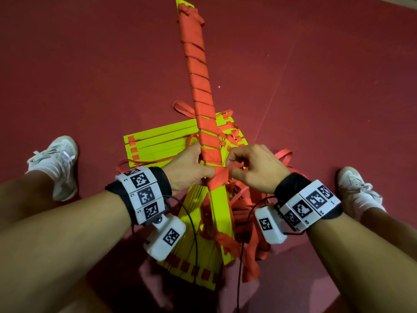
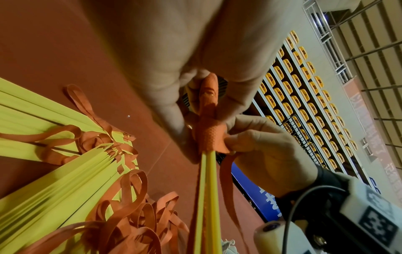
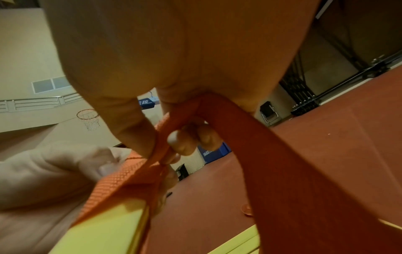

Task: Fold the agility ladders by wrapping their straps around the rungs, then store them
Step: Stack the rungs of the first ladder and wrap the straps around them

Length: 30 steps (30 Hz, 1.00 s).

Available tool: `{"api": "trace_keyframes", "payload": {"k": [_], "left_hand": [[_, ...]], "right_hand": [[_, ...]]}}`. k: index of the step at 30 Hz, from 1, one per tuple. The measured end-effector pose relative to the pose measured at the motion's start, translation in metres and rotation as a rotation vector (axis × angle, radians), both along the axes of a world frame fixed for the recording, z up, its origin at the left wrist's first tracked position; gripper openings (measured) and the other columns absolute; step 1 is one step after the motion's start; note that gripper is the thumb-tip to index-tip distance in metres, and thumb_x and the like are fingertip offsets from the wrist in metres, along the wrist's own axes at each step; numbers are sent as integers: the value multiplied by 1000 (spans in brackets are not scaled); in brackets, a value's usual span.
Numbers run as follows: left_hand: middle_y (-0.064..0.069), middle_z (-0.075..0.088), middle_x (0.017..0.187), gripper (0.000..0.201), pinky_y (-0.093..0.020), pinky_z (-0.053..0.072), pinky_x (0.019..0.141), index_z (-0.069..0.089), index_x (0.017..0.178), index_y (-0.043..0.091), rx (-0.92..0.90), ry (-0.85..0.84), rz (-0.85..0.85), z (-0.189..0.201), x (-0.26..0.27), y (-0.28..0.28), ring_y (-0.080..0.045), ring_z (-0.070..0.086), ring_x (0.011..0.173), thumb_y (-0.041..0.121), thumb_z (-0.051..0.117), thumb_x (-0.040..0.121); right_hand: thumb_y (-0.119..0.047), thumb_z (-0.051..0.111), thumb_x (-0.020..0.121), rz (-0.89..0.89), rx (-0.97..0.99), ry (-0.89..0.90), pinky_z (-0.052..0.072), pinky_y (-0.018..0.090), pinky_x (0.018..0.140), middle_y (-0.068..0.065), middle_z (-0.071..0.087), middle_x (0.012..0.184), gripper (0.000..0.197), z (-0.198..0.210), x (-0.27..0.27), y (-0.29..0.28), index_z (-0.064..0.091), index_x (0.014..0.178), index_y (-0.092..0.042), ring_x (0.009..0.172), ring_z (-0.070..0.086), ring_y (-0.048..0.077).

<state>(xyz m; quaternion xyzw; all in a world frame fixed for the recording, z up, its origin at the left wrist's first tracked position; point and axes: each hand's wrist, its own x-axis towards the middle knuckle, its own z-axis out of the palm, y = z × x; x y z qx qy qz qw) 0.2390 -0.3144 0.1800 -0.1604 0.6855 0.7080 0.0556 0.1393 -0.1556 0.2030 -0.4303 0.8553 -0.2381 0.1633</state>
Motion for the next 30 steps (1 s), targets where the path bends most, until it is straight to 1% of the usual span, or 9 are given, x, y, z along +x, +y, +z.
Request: {"api": "trace_keyframes", "payload": {"k": [2, 6, 9, 13, 17, 21, 24, 27, 30], "left_hand": [[-12, 58, 92, 44, -33, 55, 61, 52, 118, 3, 17, 6, -6, -2, -1, 0, -18, 58, 79, -23, 53, 83], [-10, 58, 89, 45, -29, 52, 58, 53, 114, 8, 28, 4, -26, -4, 0, -2, -16, 57, 74, -22, 55, 81], [-8, 59, 88, 45, -32, 50, 60, 56, 103, 18, 19, 6, -48, -3, 0, -4, -16, 58, 72, -19, 57, 78], [0, 62, 83, 49, -31, 51, 58, 58, 102, 21, 63, 15, -41, -2, -1, -7, -14, 60, 70, -22, 53, 81], [-2, 62, 86, 41, -28, 55, 62, 58, 105, 14, 117, 74, -42, -2, 2, -7, -15, 62, 76, -9, 71, 73], [-1, 69, 91, 52, -27, 57, 79, 59, 109, 7, 92, 124, -27, -6, 1, -9, -11, 67, 85, 4, 79, 62], [0, 72, 93, 49, -27, 57, 81, 60, 106, 11, 92, 130, -25, -8, 0, -11, -10, 69, 87, 4, 79, 62], [5, 73, 96, 52, -29, 56, 84, 61, 108, 16, 62, 139, -55, -8, -1, -12, -11, 69, 94, 3, 81, 62], [10, 71, 96, 59, -27, 54, 84, 58, 115, 13, 18, 149, -82, -4, 0, -13, -9, 68, 95, -1, 84, 64]], "right_hand": [[-14, 69, 75, 6, 8, -8, 37, 30, 72, -5, 65, 72, 15, -1, 0, 0, 67, 78, -28, 63, 51, 7], [-15, 70, 76, -13, 0, 6, 35, 37, 95, -13, 60, 68, 21, -3, -1, -1, 64, 74, -35, 68, 52, 2], [-19, 72, 78, -13, -8, -34, 40, 37, 90, -9, 65, 72, 21, -5, -2, 0, 62, 73, -38, 71, 56, 9], [-21, 73, 81, -30, -10, -50, 41, 32, 79, -5, 69, 78, 17, -7, -2, 0, 63, 76, -33, 74, 59, 15], [-18, 70, 83, -25, -41, -65, 44, 29, 68, -7, 67, 76, 14, -8, -2, 0, 64, 77, -29, 68, 58, 9], [-16, 70, 85, -25, -89, -108, 46, 30, 67, -7, 66, 75, 14, -9, -4, 0, 65, 79, -28, 66, 56, 8], [-15, 68, 88, -30, -73, -174, 46, 31, 69, -6, 66, 76, 13, -11, -8, 1, 66, 82, -27, 67, 57, 10], [-17, 66, 87, 10, -112, -336, 47, 37, 71, -1, 64, 75, 12, -14, -9, 1, 68, 79, -25, 69, 56, 17], [-18, 65, 85, 39, -183, -438, 43, 37, 68, 1, 61, 74, 11, -13, -8, 1, 68, 76, -23, 70, 52, 18]]}}
